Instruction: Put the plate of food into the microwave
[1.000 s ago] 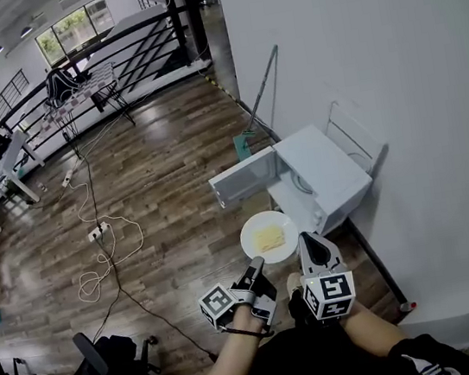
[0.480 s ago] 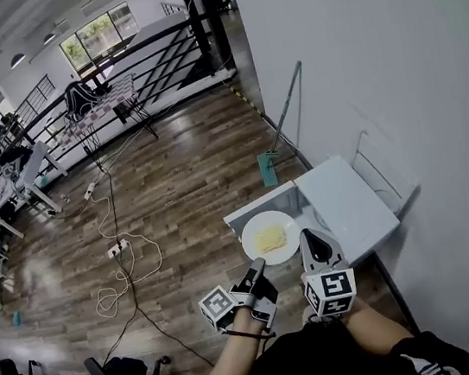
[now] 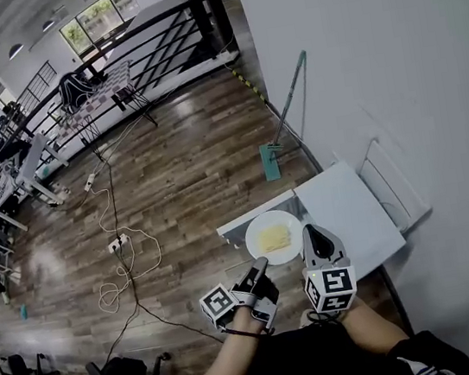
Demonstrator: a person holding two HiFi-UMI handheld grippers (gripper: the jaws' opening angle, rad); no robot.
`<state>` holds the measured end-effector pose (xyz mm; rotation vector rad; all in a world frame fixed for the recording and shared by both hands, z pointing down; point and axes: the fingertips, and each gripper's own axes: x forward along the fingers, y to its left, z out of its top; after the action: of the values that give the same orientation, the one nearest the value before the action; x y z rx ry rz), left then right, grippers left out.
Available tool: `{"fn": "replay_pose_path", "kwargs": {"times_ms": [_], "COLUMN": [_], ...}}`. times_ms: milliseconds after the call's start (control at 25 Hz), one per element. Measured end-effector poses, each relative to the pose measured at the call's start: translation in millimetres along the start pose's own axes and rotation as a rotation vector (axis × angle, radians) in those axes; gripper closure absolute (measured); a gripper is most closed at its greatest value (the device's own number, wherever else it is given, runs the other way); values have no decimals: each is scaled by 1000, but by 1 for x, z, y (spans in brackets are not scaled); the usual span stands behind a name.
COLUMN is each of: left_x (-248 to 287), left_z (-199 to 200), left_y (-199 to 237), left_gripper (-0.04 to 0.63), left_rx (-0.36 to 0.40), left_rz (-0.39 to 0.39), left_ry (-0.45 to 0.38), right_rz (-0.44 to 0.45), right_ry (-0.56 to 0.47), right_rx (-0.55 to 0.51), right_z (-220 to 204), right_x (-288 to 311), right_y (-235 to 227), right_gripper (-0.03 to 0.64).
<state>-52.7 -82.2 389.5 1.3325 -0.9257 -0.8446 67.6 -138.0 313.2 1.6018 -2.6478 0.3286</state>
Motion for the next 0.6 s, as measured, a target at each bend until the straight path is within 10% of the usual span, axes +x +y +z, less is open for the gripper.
{"fn": "replay_pose_path", "kwargs": {"times_ms": [600], "left_x": [77], "left_z": [15], "left_y": [20], "left_gripper": [588], "left_rx": [-5], "left_rz": [29], "left_ry": [235], "right_rz": [-230], "right_ry": [20], "right_rx": [23], "right_z": [-14], "right_x": [36], "right_y": [-48], "right_gripper": [609]}}
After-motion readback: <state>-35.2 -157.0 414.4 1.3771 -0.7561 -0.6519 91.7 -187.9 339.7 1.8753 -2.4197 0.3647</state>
